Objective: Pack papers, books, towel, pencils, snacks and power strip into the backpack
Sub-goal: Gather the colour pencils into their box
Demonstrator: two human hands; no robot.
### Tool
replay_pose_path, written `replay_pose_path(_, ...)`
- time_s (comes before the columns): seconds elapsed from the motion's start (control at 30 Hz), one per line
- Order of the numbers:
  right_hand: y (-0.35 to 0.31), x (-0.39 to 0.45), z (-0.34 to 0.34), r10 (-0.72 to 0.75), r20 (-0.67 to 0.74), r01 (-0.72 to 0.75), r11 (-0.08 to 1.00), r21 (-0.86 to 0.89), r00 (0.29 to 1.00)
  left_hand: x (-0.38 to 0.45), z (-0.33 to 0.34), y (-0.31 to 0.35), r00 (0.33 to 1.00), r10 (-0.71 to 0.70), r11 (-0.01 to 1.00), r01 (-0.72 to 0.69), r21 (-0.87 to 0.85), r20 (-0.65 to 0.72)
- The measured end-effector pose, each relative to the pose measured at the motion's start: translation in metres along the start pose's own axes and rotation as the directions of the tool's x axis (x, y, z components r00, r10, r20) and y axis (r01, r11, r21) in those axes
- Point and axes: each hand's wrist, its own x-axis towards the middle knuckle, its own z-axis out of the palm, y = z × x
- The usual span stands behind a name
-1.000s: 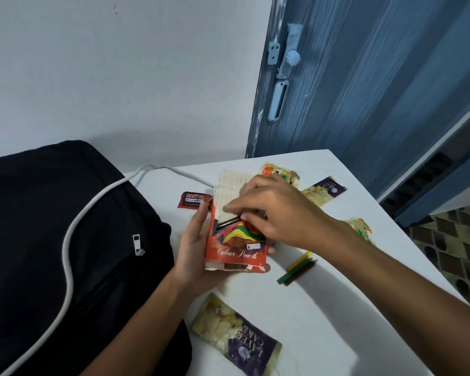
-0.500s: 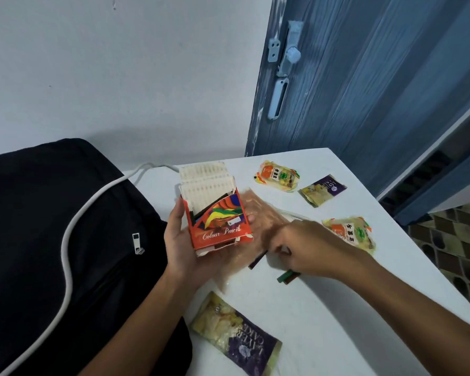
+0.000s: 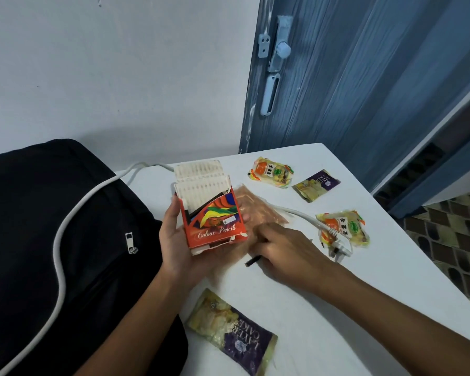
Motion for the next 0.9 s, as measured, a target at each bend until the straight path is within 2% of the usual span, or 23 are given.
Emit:
replay_pose_path(0.1, 0.005, 0.001, -0.014, -0.032, 0.091, 0.030, 0.999, 0.018, 0.995, 0.000, 0.002, -0.001, 1.000, 0.007, 1.000, -0.007, -0.011, -0.001)
replay_pose_path(0.17, 0.012, 0.004, -0.027, 0.027, 0.070, -0.033, 0.995, 0.094, 0.997, 0.000, 0.003, -0.001, 1.000, 0.023, 1.000, -0.023, 0.000, -0.019)
replay_pose_path(0.23, 0.014, 0.007, -0.039, 0.078, -0.054, -0.070, 0.988, 0.135, 0.996, 0.001, 0.002, 0.001, 0.998, 0.051, 0.999, -0.051, 0.005, -0.039)
replay_pose_path(0.33, 0.008, 0.015, -0.045, 0.048, -0.312, -0.048, 0.999, 0.006, 0.949, 0.003, -0.001, 0.002, 0.995, 0.087, 0.996, -0.087, 0.003, -0.057)
replay_pose_path(0.43, 0.003, 0.022, -0.044, 0.028, -0.429, -0.067, 0.995, -0.075, 0.903, 0.003, -0.002, 0.003, 0.993, 0.103, 0.994, -0.104, -0.015, -0.053)
replay_pose_path(0.5, 0.006, 0.025, -0.047, 0.008, -0.423, -0.053, 0.994, -0.094, 0.906, 0.002, 0.000, 0.004, 0.993, 0.110, 0.994, -0.111, -0.019, -0.041)
replay_pose_path(0.57, 0.017, 0.027, -0.052, -0.029, -0.354, -0.019, 0.991, -0.131, 0.935, 0.001, 0.003, 0.005, 0.994, 0.097, 0.995, -0.098, -0.022, -0.039)
replay_pose_path(0.63, 0.030, 0.029, -0.057, 0.007, -0.354, -0.044, 0.994, -0.095, 0.935, 0.000, 0.004, 0.005, 0.997, 0.066, 0.997, -0.067, -0.026, -0.038)
replay_pose_path(0.7, 0.037, 0.030, -0.063, 0.112, -0.459, -0.113, 0.993, 0.026, 0.881, 0.000, 0.004, 0.004, 0.999, 0.022, 1.000, -0.023, -0.022, -0.032)
replay_pose_path(0.77, 0.031, 0.034, -0.066, 0.173, -0.544, -0.111, 0.983, 0.145, 0.821, 0.001, 0.004, 0.003, 0.999, -0.033, 0.999, 0.033, -0.009, -0.010)
replay_pose_path(0.83, 0.015, 0.045, -0.067, 0.125, -0.548, -0.021, 0.981, 0.193, 0.827, 0.001, 0.003, 0.001, 0.995, -0.096, 0.995, 0.095, 0.027, 0.033)
replay_pose_path(0.9, -0.001, 0.057, -0.067, 0.032, -0.492, 0.055, 0.985, 0.163, 0.870, 0.001, 0.002, 0.000, 0.990, -0.131, 0.989, 0.127, 0.076, 0.043)
